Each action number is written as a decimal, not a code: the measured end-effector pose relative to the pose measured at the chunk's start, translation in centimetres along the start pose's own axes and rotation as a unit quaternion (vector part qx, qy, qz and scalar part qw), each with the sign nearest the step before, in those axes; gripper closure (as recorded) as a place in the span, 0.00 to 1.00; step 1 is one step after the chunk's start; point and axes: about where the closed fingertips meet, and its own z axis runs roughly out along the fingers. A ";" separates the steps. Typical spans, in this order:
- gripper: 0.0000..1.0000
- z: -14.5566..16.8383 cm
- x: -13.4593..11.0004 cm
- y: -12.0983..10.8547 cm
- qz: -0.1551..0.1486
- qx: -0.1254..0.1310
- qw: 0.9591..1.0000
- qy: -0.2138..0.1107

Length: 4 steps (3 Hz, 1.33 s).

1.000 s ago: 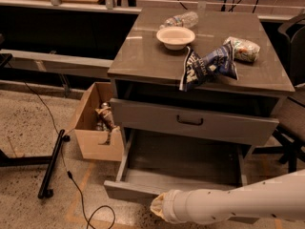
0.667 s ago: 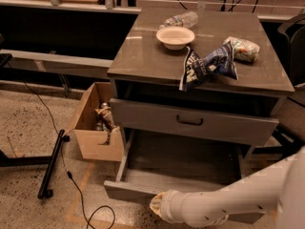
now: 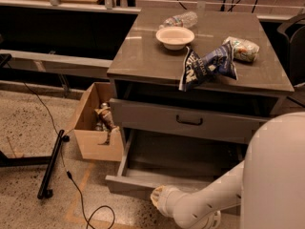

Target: Place water bottle into middle drawer

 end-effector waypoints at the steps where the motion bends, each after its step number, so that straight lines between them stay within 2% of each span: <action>1: 1.00 1.2 -0.1 -2.1 0.004 0.034 0.999 0.005; 3: 1.00 3.0 1.0 -7.8 -0.002 0.093 0.995 0.027; 4: 1.00 4.1 1.3 -10.6 -0.010 0.112 0.993 0.033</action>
Offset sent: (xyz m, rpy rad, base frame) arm 0.0846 -0.0351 -0.0053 -0.0943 -0.1386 -0.1501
